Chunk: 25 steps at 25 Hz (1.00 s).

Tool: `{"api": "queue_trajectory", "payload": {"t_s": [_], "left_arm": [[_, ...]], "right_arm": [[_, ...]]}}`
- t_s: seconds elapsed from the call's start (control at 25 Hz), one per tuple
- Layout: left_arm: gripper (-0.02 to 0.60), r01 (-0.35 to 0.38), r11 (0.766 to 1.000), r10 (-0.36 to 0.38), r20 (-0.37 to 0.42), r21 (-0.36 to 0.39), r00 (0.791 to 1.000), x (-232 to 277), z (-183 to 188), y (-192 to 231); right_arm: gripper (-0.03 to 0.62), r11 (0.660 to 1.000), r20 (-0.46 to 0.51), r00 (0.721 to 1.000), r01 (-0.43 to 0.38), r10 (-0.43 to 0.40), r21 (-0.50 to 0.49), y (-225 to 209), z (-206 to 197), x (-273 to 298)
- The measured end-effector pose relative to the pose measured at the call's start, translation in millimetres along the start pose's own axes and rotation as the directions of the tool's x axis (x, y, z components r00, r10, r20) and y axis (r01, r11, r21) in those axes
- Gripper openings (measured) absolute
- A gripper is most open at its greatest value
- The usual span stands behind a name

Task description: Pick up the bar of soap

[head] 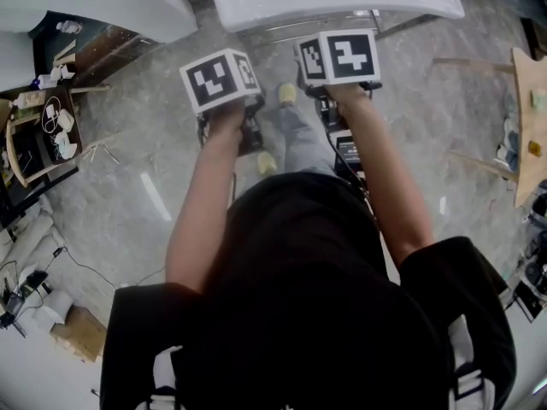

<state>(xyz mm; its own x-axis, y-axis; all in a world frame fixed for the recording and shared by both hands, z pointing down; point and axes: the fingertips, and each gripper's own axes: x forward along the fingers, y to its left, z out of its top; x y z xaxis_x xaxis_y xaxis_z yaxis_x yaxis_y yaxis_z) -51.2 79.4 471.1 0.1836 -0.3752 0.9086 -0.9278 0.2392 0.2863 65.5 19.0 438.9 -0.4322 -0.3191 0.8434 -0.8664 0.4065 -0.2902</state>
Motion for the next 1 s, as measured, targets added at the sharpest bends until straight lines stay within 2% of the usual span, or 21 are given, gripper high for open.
{"api": "queue_trajectory", "payload": {"t_s": [0.24, 1.0], "left_arm": [[-0.002, -0.007, 1.000, 0.007, -0.018, 0.005, 1.000, 17, 25, 1], [-0.002, -0.015, 0.999, 0.014, -0.016, -0.029, 1.000, 48, 124, -22]], "right_arm": [[0.015, 1.000, -0.020, 1.000, -0.006, 0.006, 0.003, -8, 26, 28], [0.015, 0.999, -0.045, 0.998, -0.049, 0.048, -0.014, -35, 122, 65]]}}
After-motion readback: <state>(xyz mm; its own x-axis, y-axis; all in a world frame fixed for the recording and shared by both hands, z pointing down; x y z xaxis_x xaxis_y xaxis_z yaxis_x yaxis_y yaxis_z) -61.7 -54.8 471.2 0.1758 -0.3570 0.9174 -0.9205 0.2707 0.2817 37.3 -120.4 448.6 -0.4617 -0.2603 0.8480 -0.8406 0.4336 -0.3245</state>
